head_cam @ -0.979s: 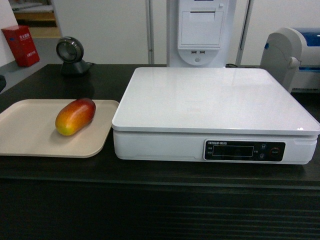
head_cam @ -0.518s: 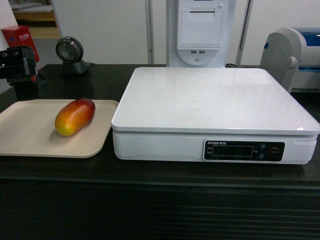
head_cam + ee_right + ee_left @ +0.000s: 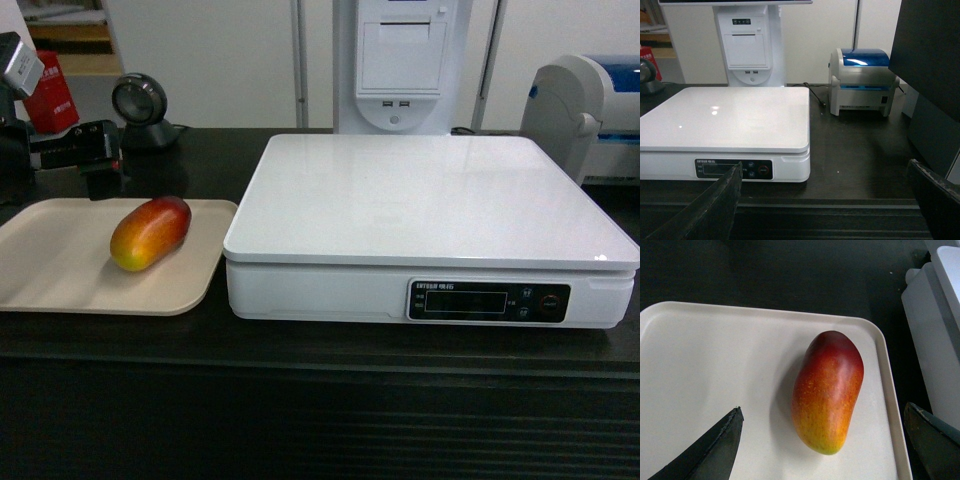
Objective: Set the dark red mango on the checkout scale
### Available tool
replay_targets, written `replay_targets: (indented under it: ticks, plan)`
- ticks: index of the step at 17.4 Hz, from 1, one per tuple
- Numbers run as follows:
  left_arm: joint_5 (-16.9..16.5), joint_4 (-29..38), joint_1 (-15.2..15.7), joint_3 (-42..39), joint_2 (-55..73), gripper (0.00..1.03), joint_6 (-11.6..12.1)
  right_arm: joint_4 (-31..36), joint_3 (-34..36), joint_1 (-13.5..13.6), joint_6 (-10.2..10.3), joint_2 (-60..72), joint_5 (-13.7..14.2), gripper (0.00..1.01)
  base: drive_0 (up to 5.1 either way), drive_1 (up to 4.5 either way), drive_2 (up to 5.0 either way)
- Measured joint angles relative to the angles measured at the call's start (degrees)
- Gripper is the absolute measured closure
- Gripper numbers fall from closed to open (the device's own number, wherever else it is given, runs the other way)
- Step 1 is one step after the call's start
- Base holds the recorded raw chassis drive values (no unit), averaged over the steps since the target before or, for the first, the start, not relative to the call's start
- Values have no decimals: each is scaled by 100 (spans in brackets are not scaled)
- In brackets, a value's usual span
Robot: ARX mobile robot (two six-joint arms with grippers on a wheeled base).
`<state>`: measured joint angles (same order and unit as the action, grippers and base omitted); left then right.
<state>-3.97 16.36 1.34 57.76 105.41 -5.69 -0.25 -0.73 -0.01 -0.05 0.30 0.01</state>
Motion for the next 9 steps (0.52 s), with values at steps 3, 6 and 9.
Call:
replay_targets:
  ticks: [3,6,9]
  plan:
    - [-184,-35,-2,299,437,5,13,2,0,0,0,0,0,3,0,0,0]
    - [-254,-111,-50,562,664,5,37,2,0,0,0,0,0,3,0,0,0]
    - [-363,-103,-94,741,894,5,122,2,0,0,0,0,0,3,0,0,0]
